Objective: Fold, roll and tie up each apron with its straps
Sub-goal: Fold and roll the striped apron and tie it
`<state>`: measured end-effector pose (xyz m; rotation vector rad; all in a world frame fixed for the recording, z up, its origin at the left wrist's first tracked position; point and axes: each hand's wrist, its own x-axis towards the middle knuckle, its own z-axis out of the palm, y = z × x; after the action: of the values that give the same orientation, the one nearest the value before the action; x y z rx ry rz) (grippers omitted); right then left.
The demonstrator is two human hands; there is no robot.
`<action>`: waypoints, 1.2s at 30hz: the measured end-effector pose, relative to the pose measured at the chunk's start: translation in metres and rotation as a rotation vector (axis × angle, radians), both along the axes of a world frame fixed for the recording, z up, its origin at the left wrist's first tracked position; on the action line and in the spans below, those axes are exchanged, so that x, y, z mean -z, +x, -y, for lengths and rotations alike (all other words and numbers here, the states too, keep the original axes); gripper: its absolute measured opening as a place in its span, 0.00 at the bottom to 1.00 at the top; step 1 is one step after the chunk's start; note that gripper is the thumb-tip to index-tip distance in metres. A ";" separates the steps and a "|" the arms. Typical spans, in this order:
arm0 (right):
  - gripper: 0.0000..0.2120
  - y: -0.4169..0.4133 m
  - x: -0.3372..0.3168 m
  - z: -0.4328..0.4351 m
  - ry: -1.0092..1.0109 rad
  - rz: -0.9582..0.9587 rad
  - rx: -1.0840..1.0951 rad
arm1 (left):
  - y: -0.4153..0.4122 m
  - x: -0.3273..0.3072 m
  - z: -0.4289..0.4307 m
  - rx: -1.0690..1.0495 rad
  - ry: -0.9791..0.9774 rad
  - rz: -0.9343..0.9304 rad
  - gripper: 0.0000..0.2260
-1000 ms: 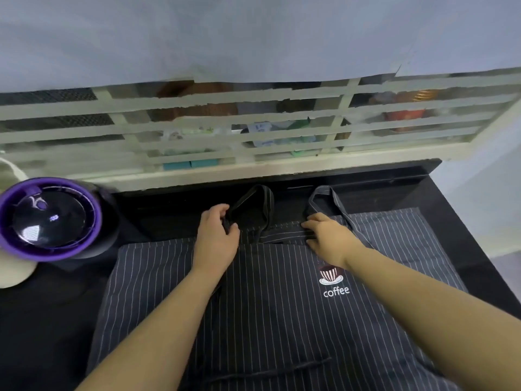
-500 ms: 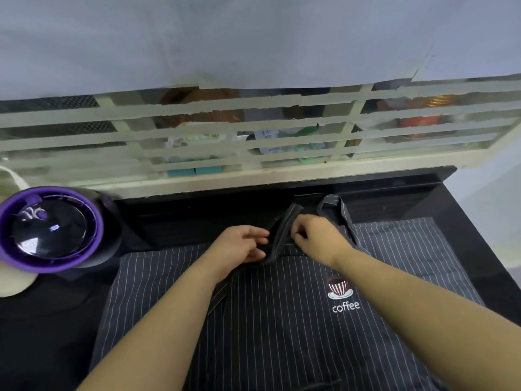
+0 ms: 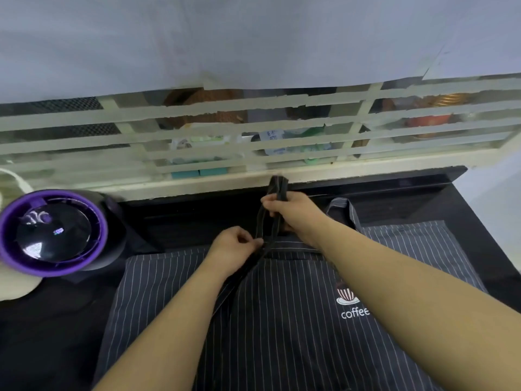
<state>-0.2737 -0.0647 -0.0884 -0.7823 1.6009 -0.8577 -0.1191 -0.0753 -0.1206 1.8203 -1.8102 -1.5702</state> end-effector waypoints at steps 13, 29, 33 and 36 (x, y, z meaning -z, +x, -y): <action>0.10 -0.002 -0.021 0.003 -0.219 -0.262 -0.153 | 0.004 0.017 -0.010 0.252 -0.331 0.251 0.17; 0.18 -0.068 0.006 -0.051 0.062 -0.741 0.065 | 0.016 0.004 -0.043 0.176 -0.766 -0.021 0.08; 0.23 -0.084 0.030 -0.076 0.372 -0.858 -0.187 | 0.006 0.015 -0.056 0.477 -0.760 0.076 0.09; 0.05 -0.093 0.032 -0.072 0.282 -0.911 -0.088 | 0.000 0.023 -0.056 0.578 -0.711 0.175 0.16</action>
<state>-0.3667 0.0077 -0.1209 -1.1051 2.3837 -0.1675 -0.1186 -0.0189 -0.1433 1.1830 -2.6726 -0.6827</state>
